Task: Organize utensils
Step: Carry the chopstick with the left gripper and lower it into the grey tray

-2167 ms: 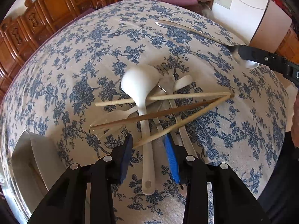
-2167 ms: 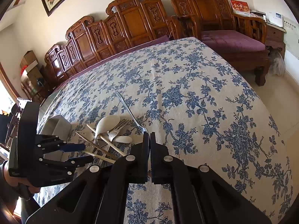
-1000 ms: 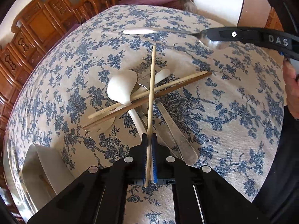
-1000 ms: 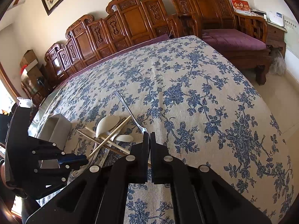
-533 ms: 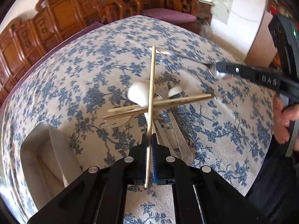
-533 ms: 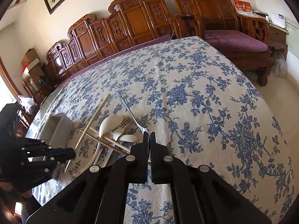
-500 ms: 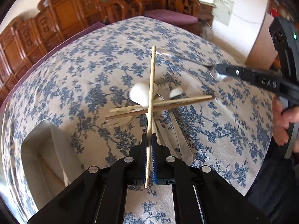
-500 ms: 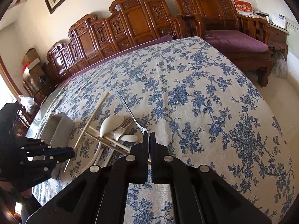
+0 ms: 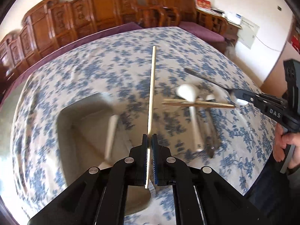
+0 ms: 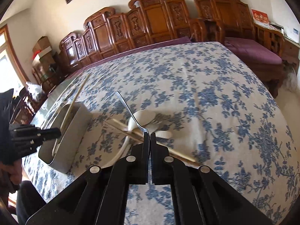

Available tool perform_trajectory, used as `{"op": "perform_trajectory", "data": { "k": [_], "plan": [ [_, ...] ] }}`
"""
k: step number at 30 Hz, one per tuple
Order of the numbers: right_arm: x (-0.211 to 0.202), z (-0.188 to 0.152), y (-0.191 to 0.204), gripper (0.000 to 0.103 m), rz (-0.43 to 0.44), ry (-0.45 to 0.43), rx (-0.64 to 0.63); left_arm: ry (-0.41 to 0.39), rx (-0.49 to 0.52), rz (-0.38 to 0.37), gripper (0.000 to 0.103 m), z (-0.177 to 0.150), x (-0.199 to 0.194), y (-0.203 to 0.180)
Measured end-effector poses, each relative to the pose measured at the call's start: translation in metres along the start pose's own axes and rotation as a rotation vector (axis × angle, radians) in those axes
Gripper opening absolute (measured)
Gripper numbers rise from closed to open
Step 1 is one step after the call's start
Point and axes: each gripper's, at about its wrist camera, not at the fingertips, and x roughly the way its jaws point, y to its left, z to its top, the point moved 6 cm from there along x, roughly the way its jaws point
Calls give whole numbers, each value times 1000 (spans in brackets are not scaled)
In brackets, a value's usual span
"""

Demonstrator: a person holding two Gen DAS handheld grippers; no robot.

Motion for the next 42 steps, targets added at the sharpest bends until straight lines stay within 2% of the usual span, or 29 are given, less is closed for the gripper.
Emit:
{"op": "perform_trajectory", "data": {
  "k": [8,12,19,23,28,33,40,42],
  "plan": [
    [4,-7,25,3,1,14,-61,18,-97,46,4,-27,-5,46],
    [7,-9,33,3,1,20,-80,56,-144,73,4,-43,7,65],
    [11,-12,42,3,3,32,-104,112,-192,93,3,-58,26,81],
    [12,-13,44,3,3,36,-111,118,-194,99,2,-59,30,83],
    [12,-14,50,3,10,37,-118,92,-203,88,2,-56,25,84],
    [13,-16,65,3,20,46,-137,33,-196,93,3,-52,16,80],
    [19,-17,98,3,36,67,-168,-37,-187,95,5,-44,-1,79],
    [21,-16,109,3,42,69,-173,-67,-185,100,9,-42,-10,81]
  ]
}}
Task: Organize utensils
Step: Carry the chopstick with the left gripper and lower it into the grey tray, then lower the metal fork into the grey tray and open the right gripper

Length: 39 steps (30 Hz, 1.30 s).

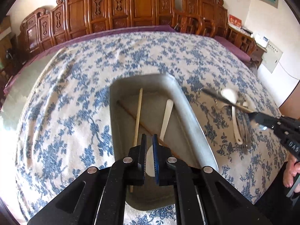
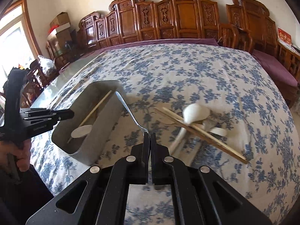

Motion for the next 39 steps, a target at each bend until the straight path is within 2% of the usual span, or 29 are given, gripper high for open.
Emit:
{"op": "perform_trajectory", "data": {
  "k": [11,20,28,34,39],
  "plan": [
    [32,27,65,3,1,25,-57,-58,-12,7,11,3,-22,22],
    [64,39,94,3,-78,60,-145,-78,-53,38,11,2,-31,51],
    [84,44,109,3,-114,89,-207,-96,-92,23,11,4,-37,62],
    [87,39,123,4,-83,105,-215,-100,-103,24,11,4,-38,66],
    [85,29,136,10,4,125,-205,-103,-105,25,11,5,-39,66]
  ]
}}
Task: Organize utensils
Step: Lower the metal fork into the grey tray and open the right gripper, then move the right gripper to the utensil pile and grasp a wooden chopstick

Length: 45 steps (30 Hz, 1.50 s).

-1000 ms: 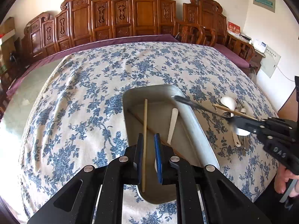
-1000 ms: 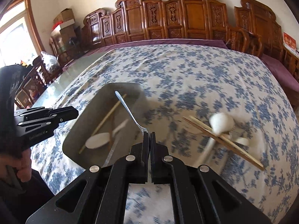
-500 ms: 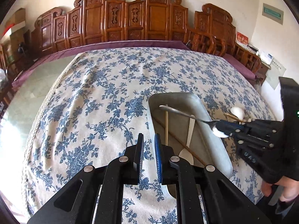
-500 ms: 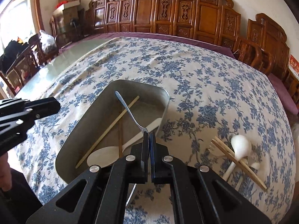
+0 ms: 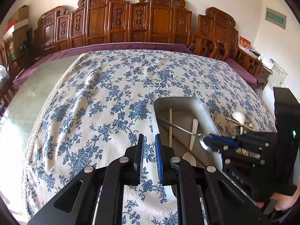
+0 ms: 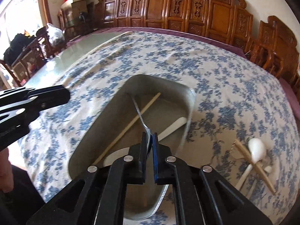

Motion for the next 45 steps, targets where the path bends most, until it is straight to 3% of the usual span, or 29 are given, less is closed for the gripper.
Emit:
{"op": "perform_trajectory", "data": {
  "k": [7,10,14,19,22,25,30,35,38,45],
  "plan": [
    [2,-15,13,16,69,24,-18,0,5,-2,11,0,0,-2],
    [-3,-17,11,16,85,10,-9,-1,5,-6,11,0,1,-4],
    [-16,-17,4,28,133,-22,13,-9,9,-11,11,2,1,-9],
    [-40,-18,-14,28,151,-69,24,-4,23,-14,11,1,4,-19],
    [-57,-23,-43,28,117,-96,41,1,43,-25,13,-1,6,-32],
    [-71,-30,-82,28,59,-112,57,-4,65,-40,24,-3,5,-49],
    [-81,-46,-153,28,-57,-102,71,-4,101,-82,24,-5,7,-82],
    [-70,-63,-204,28,-110,-66,90,-17,135,-96,25,-6,7,-107],
    [-60,-74,-221,28,-99,-56,118,-23,136,-103,25,-7,6,-115],
    [-41,-85,-213,22,-63,-17,77,0,147,-111,25,-11,16,-131]
  ]
}}
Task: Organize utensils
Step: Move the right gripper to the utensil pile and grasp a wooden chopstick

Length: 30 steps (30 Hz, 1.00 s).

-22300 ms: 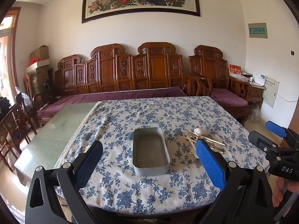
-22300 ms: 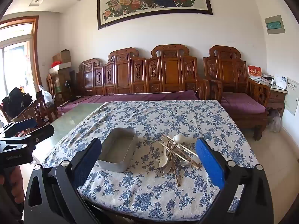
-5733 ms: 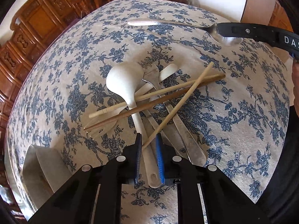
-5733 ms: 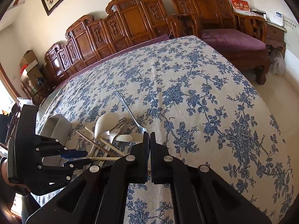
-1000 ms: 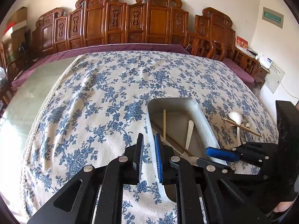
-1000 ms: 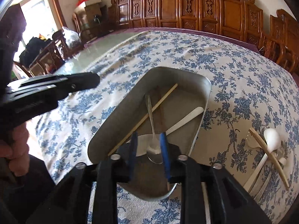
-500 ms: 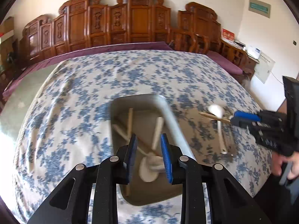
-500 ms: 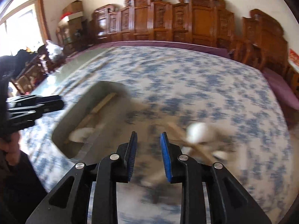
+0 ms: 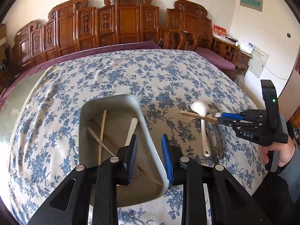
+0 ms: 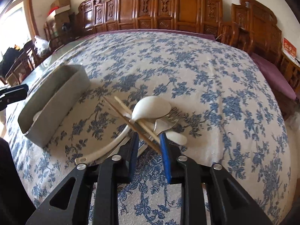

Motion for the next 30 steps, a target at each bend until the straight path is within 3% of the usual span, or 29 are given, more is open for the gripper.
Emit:
{"op": "perform_trajectory", "data": {
  "k": [8,16,30],
  "plan": [
    [5,-1,8,18,28,5,-26,20,33,-11,25,-6,7,-15],
    [9,0,-3,18,-22,15,-28,27,43,-15,25,-9,8,-19],
    [9,-14,10,18,59,74,-75,25,49,-18,24,-10,6,-22]
  ]
}}
